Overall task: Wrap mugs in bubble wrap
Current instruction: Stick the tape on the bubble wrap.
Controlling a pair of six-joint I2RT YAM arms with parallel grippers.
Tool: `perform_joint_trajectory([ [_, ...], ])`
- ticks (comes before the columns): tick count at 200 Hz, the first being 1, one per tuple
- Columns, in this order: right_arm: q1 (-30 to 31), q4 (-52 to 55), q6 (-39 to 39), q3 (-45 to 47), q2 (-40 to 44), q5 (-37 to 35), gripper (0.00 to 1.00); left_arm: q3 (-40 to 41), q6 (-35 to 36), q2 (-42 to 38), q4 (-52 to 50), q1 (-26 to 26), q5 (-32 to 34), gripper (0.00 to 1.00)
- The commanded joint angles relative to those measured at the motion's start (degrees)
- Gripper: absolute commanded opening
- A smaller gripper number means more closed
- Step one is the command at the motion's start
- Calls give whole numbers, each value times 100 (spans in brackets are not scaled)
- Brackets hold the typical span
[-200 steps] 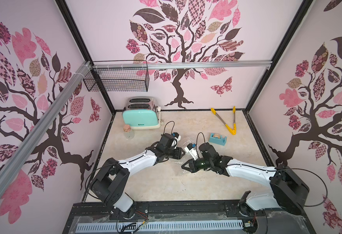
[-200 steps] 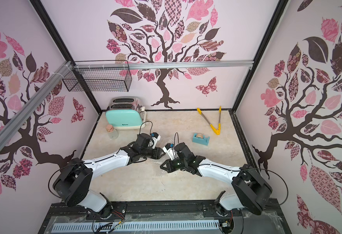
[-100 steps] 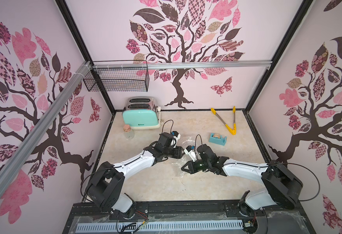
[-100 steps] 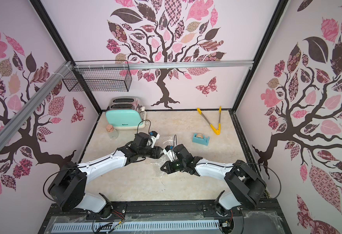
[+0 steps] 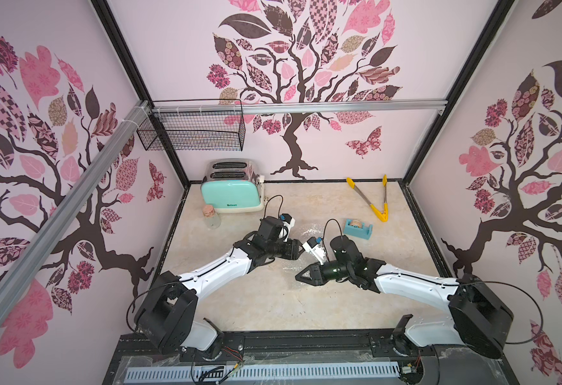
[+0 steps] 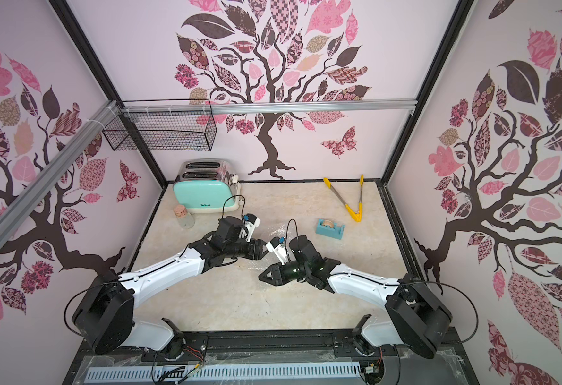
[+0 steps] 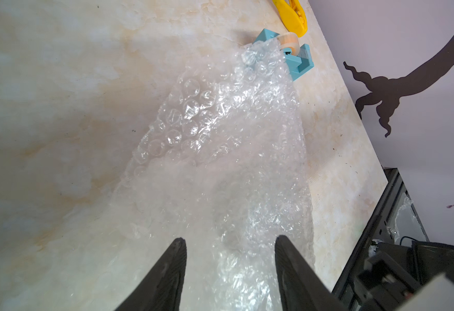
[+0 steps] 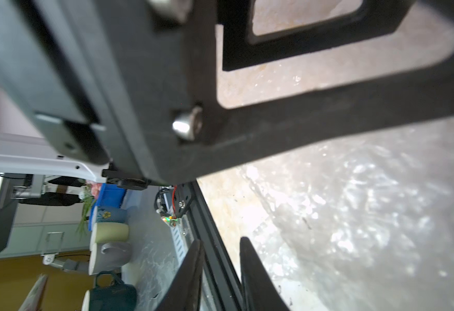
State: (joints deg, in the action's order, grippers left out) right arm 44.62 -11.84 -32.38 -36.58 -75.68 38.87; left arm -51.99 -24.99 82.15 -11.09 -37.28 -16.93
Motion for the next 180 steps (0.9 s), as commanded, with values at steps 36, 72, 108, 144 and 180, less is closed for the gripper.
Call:
perform_joint_trajectory([
  [36,29,247,10,-130,844,-423,34,-187,74,-533,-250,-12,332,65],
  [72,29,799,337,-334,1429,-1209,55,-110,-41,-1098,-429,4,990,78],
  [108,-21,1508,842,-632,2075,-2298,96,134,-190,-1988,-637,108,2372,98],
  [144,-471,2010,1212,-719,2723,-3813,100,260,-243,-2566,-1035,570,3600,98],
  [180,-1271,1934,1730,-430,3197,-5338,100,477,-302,-2683,-1157,1723,3770,98],
])
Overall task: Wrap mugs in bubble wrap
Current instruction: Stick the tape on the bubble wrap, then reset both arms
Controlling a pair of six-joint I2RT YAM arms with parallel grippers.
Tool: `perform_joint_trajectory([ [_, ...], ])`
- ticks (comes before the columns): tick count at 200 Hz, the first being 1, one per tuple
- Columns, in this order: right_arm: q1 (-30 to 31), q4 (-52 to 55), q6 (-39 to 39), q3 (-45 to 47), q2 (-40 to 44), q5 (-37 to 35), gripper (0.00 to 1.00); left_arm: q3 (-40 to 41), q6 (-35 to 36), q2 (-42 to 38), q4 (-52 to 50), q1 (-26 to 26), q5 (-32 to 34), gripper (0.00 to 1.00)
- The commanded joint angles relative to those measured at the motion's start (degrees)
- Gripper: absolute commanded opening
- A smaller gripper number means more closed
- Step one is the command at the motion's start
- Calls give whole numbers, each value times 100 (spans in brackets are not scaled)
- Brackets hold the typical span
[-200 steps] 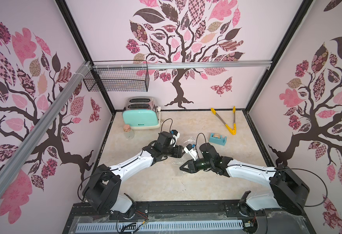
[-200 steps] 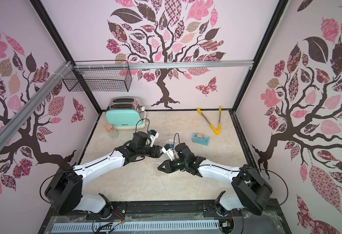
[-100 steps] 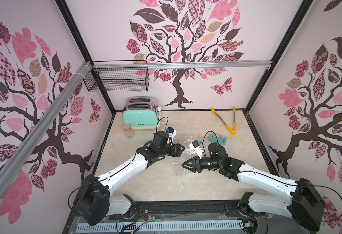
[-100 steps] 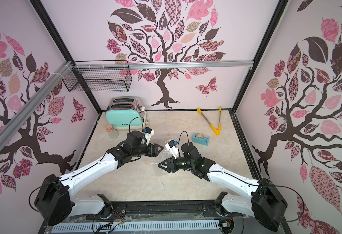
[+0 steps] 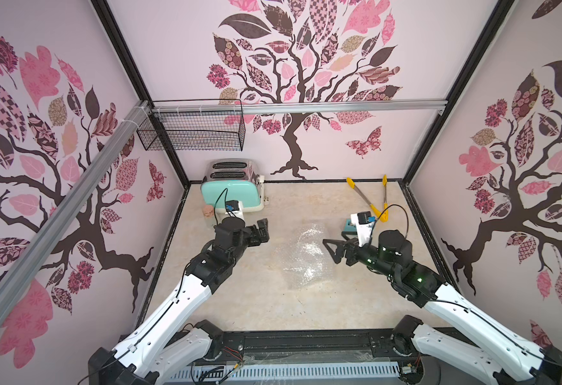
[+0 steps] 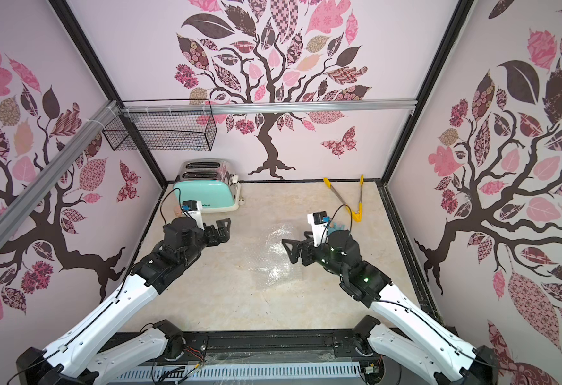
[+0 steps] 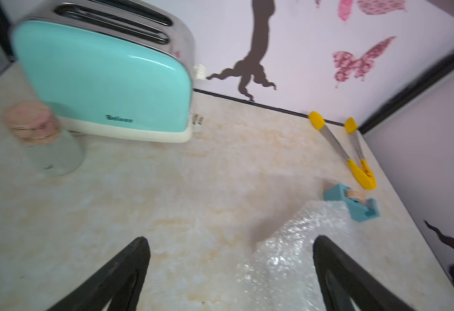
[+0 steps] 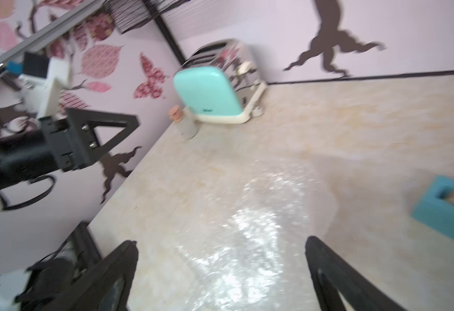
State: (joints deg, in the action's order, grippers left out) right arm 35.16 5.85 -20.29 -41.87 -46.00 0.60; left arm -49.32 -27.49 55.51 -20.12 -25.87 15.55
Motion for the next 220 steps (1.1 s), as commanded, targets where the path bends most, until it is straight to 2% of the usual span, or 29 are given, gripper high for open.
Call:
perform_joint_trajectory([
  [1,-329,146,541,117,244,-1568,100,225,-45,-16,-242,609,534,98],
  [26,-404,-769,1099,763,461,-2853,100,533,355,53,193,1111,783,98],
  [45,-504,-1883,1605,1449,573,-3396,100,807,735,160,580,1246,1440,98],
  [59,-933,-2397,1589,1812,548,-3204,100,1203,1366,272,1191,1297,1646,98],
  [78,-1938,-2812,991,2200,310,-2585,100,1769,1818,401,2091,1384,1741,98],
  [94,-2644,-3359,623,2523,-104,-2283,100,2249,2370,551,2980,1503,1231,98],
  [102,-2830,-3728,606,2676,-345,-2263,100,2457,2559,671,3432,1521,1247,98],
  [118,-2883,-4376,662,2891,-845,-2616,100,2616,2650,981,3881,1655,1231,98],
  [148,-2883,-6079,603,3294,-2111,-2889,100,2552,2217,1721,4237,2269,664,98],
  [163,-2889,-6977,755,3376,-2782,-2843,100,2435,2297,1901,4274,2286,574,98],
  [170,-2892,-6938,914,3288,-2863,-2617,100,2453,2275,1952,4405,2288,564,98],
  [187,-2898,-6979,1182,3099,-3140,-2754,100,2398,2271,2108,4597,2297,554,98],
  [220,-2900,-9087,1680,3605,-4014,-2369,100,2272,2377,2695,5521,2301,471,98],
])
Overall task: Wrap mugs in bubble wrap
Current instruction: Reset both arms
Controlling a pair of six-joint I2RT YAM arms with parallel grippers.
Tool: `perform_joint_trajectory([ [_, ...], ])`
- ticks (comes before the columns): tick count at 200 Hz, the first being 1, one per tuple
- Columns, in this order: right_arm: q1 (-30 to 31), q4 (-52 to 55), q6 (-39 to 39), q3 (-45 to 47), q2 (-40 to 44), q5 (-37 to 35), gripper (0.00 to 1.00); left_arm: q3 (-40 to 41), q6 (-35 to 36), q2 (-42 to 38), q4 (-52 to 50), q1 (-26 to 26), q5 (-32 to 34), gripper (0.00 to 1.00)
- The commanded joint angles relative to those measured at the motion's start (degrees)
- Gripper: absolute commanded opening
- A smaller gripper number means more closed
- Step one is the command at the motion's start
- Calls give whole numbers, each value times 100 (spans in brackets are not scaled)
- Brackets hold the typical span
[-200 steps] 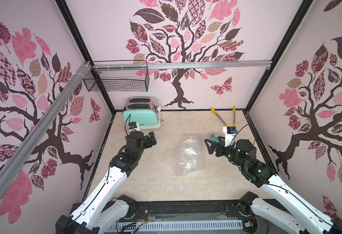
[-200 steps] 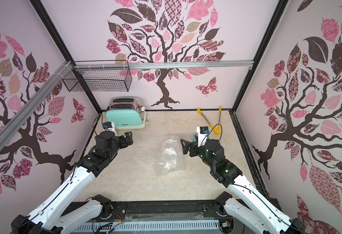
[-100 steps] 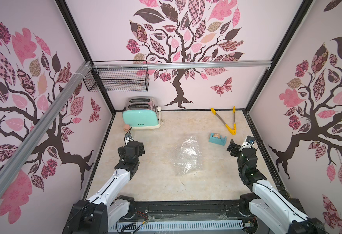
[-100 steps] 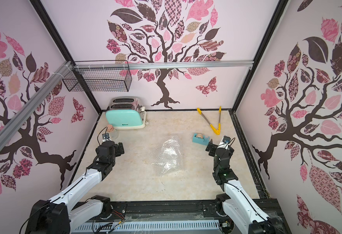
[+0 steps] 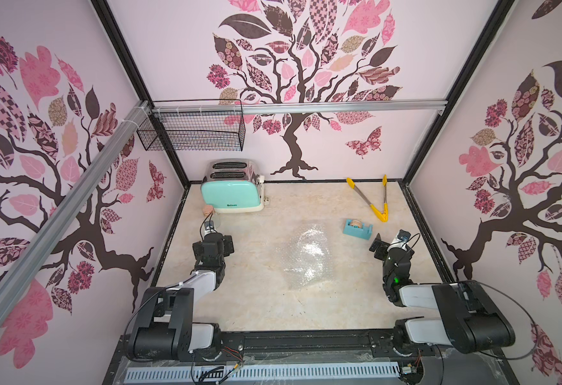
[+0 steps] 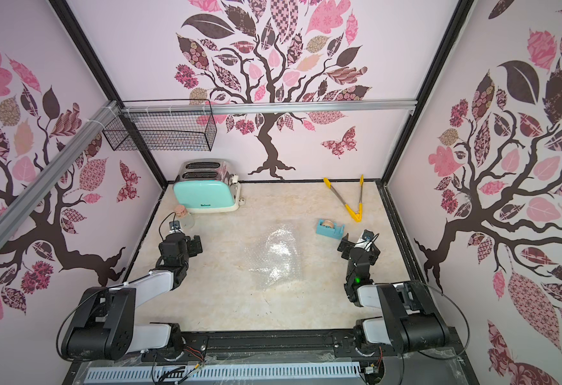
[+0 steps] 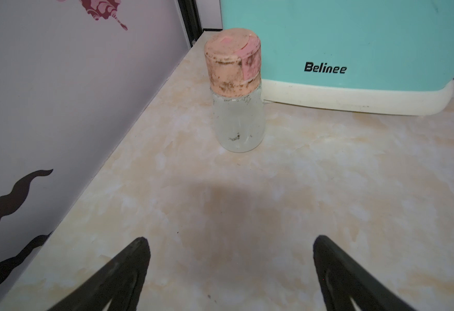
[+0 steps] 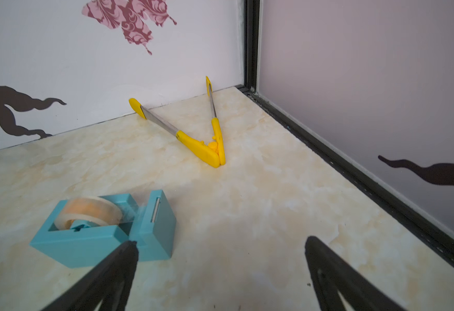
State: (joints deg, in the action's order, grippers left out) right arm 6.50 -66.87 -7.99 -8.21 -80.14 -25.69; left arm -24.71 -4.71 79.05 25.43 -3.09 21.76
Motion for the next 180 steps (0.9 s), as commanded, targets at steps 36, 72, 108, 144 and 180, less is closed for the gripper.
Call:
perform_joint_trajectory([
  [36,-8,-2467,723,216,-1228,797,100,4,68,760,1728,107,-256,98],
  [72,0,-1188,702,-383,-1149,729,100,372,209,1172,2950,160,-559,98],
  [108,-3,-903,631,-533,-1154,609,100,350,173,1072,2703,160,-546,98],
  [144,-2,-916,642,-533,-1157,609,99,334,157,1016,2553,160,-572,98],
  [180,-1,-917,641,-537,-1162,608,100,334,163,1018,2572,160,-569,98],
])
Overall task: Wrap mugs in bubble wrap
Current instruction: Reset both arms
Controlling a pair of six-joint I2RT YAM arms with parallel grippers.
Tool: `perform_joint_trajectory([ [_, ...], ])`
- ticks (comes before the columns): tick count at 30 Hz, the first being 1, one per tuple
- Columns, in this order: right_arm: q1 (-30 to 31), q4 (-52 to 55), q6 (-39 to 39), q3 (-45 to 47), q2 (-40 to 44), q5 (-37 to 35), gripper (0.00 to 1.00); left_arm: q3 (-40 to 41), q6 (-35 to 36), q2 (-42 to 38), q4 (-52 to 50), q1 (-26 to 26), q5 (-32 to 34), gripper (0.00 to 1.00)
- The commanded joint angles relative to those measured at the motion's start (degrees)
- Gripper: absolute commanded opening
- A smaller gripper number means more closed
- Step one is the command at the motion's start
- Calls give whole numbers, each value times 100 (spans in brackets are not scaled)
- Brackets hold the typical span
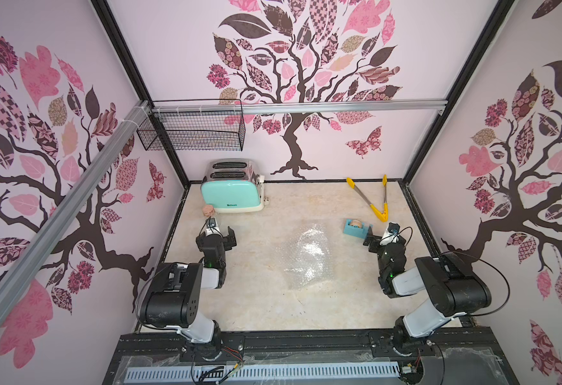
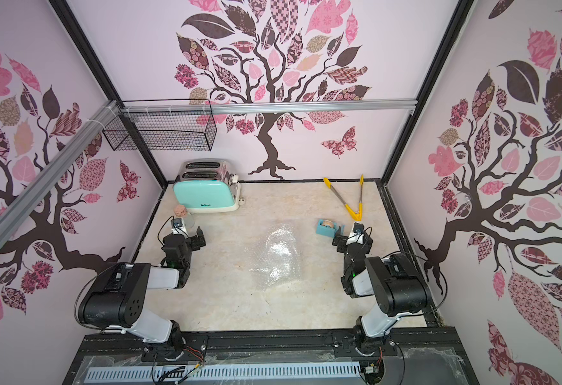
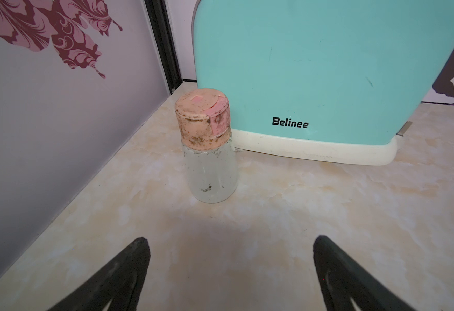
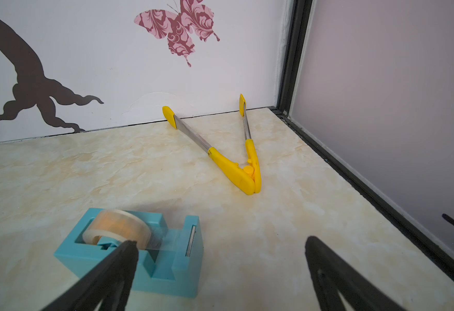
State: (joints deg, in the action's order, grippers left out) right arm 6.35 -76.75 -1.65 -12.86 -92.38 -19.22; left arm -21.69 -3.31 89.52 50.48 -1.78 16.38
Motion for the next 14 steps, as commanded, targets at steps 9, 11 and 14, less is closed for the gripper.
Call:
perform_joint_trajectory([
  [9,11,159,-3,-124,52,-29,100,34,18,-23,71,29,-30,98],
  [11,11,139,0,-104,61,-22,100,34,19,-24,72,29,-29,98],
  [14,8,86,2,-76,63,-29,100,33,21,-22,75,29,-30,98],
])
